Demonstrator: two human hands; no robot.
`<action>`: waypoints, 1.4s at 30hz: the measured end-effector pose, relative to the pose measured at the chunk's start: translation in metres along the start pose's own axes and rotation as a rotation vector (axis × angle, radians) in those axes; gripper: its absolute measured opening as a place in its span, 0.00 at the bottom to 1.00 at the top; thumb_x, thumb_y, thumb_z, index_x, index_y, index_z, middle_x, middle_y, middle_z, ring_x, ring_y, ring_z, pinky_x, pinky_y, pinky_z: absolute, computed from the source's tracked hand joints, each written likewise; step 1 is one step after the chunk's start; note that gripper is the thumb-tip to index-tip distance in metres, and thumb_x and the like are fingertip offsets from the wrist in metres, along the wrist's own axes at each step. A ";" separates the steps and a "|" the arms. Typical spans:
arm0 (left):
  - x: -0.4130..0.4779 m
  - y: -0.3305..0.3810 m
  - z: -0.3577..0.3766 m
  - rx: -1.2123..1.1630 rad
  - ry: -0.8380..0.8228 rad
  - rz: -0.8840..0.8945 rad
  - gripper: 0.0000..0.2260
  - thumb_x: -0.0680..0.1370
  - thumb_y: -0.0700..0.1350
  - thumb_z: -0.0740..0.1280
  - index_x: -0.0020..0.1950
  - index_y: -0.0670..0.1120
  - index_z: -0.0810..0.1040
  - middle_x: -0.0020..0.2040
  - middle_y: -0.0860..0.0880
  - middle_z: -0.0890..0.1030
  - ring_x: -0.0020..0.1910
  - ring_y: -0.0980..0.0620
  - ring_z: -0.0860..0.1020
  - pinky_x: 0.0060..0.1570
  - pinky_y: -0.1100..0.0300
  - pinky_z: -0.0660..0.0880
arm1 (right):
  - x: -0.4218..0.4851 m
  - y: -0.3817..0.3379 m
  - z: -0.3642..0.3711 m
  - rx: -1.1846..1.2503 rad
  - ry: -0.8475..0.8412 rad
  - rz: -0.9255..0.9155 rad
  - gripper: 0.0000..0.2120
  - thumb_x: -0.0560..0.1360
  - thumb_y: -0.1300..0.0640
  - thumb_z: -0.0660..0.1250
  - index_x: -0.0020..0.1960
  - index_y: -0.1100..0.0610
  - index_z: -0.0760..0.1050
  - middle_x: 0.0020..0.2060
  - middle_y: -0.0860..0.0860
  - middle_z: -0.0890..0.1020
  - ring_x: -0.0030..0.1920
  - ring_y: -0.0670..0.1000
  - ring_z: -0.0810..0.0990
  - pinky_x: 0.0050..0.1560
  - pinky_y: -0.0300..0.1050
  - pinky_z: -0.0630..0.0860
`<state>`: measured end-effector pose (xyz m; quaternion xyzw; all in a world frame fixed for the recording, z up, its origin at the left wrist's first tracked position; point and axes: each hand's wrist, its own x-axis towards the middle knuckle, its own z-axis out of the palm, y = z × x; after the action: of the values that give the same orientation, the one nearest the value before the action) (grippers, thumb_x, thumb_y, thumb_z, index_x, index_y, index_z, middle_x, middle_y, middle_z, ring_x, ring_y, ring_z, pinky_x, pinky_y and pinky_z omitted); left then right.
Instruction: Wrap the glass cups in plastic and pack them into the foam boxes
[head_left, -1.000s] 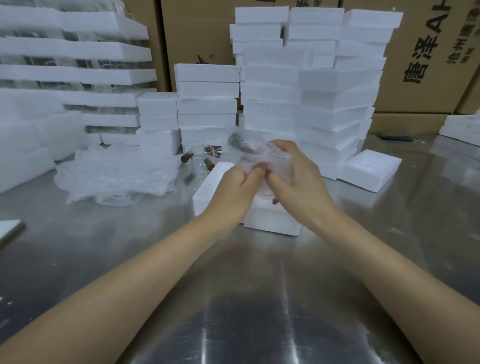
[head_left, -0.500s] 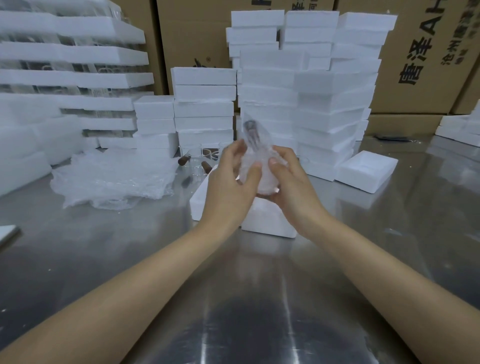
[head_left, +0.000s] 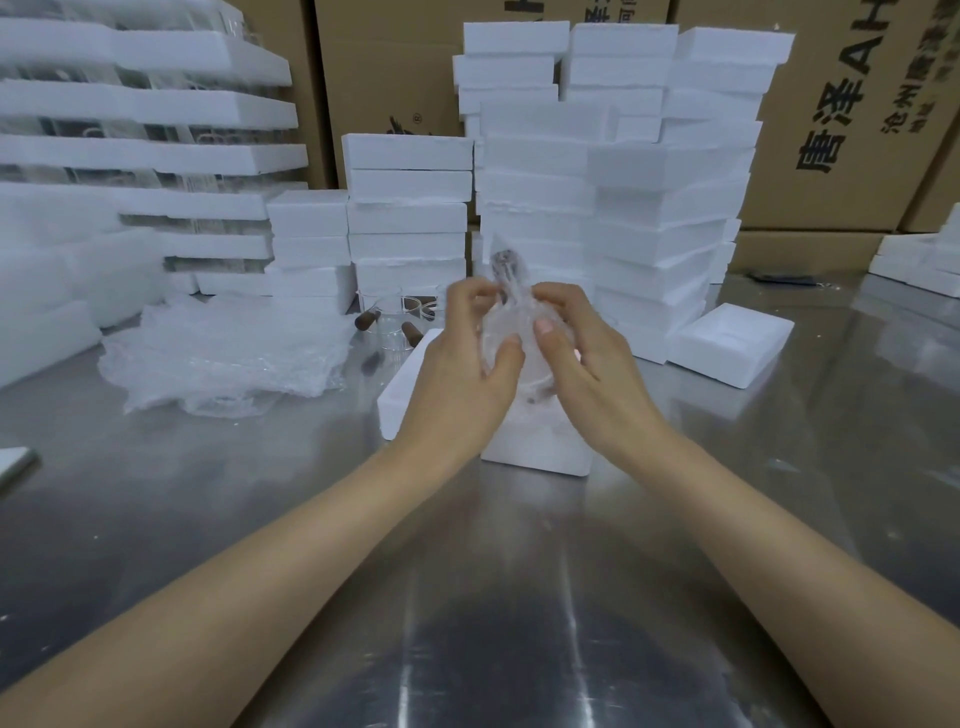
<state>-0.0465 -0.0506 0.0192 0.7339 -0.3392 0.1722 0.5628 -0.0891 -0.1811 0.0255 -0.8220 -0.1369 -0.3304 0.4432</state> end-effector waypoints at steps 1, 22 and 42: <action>0.000 0.002 0.000 -0.102 -0.018 -0.089 0.14 0.80 0.47 0.61 0.63 0.56 0.63 0.59 0.58 0.75 0.53 0.67 0.74 0.51 0.74 0.69 | 0.001 -0.001 0.000 0.032 0.025 0.002 0.10 0.82 0.52 0.55 0.56 0.36 0.67 0.50 0.32 0.75 0.48 0.41 0.77 0.39 0.42 0.80; 0.011 0.001 -0.011 0.010 0.109 -0.124 0.09 0.80 0.43 0.64 0.42 0.49 0.80 0.31 0.60 0.78 0.32 0.67 0.75 0.33 0.74 0.67 | -0.003 0.000 0.014 0.098 -0.082 0.274 0.21 0.80 0.49 0.60 0.71 0.48 0.64 0.49 0.37 0.77 0.42 0.39 0.81 0.56 0.44 0.76; 0.017 0.000 -0.007 -0.085 0.004 -0.253 0.21 0.77 0.42 0.67 0.70 0.48 0.70 0.60 0.60 0.73 0.57 0.64 0.71 0.50 0.77 0.65 | -0.001 -0.008 0.011 0.461 -0.153 0.432 0.11 0.80 0.58 0.61 0.60 0.57 0.76 0.51 0.50 0.82 0.50 0.47 0.81 0.46 0.40 0.78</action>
<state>-0.0336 -0.0487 0.0321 0.7458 -0.2501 0.0866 0.6113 -0.0899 -0.1676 0.0260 -0.7323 -0.0634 -0.1261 0.6662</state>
